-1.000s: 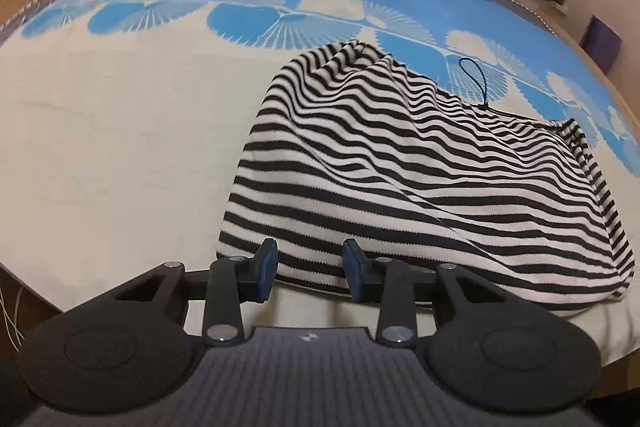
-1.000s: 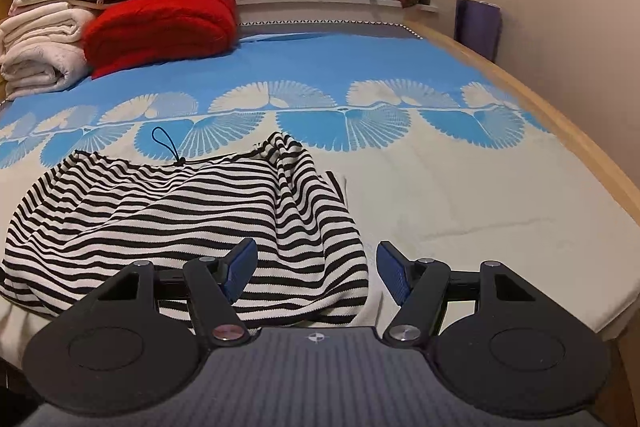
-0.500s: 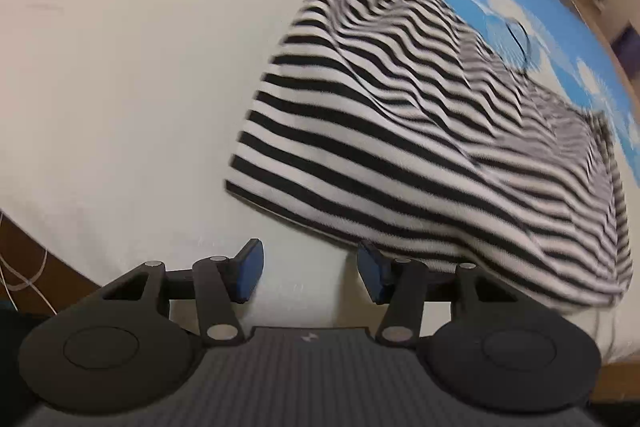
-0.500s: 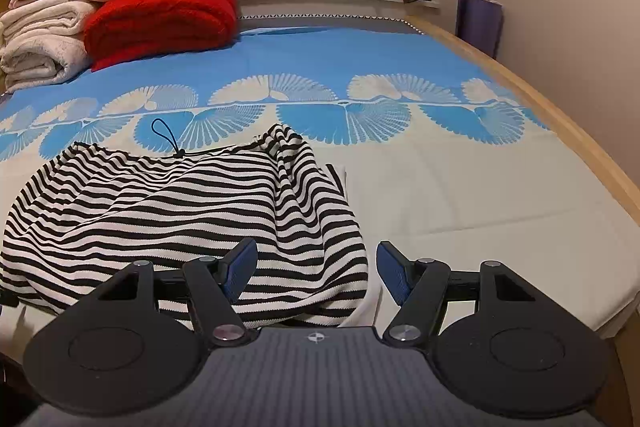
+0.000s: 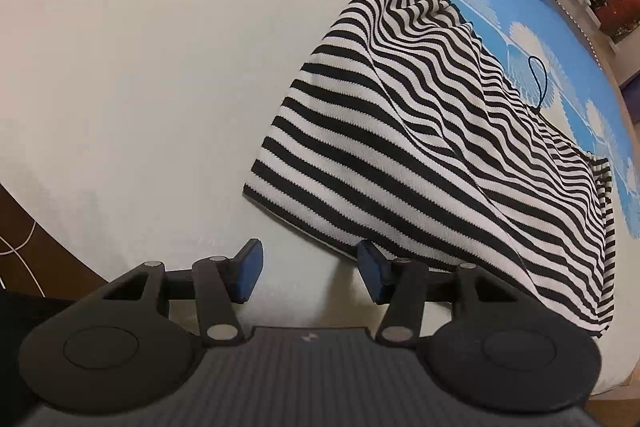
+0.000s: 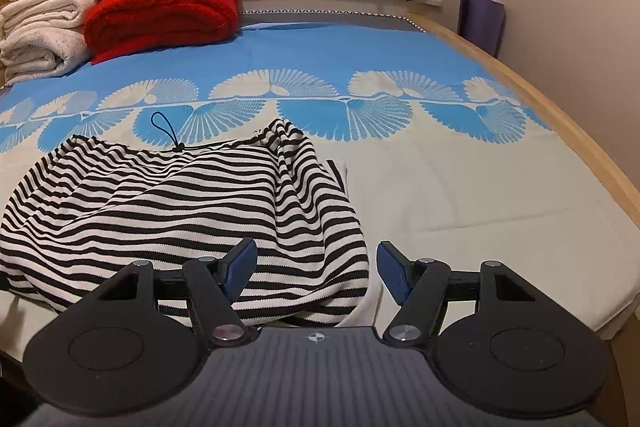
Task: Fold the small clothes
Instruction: 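Release the hoodie and lift both grippers away from it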
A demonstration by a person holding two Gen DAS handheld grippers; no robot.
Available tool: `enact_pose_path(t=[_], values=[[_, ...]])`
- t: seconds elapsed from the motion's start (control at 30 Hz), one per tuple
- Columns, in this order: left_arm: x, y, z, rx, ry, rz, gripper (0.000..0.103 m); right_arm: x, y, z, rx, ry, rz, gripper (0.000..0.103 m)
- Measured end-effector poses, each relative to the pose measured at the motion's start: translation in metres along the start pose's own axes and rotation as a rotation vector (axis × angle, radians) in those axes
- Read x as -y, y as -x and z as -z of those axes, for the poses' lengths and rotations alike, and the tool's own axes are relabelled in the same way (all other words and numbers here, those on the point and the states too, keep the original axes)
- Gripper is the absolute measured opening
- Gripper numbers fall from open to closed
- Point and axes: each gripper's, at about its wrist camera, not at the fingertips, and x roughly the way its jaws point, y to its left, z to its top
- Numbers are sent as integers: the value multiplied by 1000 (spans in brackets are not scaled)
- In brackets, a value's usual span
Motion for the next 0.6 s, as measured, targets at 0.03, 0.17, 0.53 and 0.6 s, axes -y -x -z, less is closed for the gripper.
enact_pose_path(t=[0.03,0.17,0.53,0.6], values=[[-1,0,0,-2,4,0,58,0,0,0,0,0,1,68],[-7,1,-4,2,33,-2,58,1,-1,1,-2,-5,5,68],[-43,13,-17,38,281,91,58,1,0,0,2,-7,17,68],[-45,12,-18,30,313,117,60,2,0,-1,2,-15,18,68]])
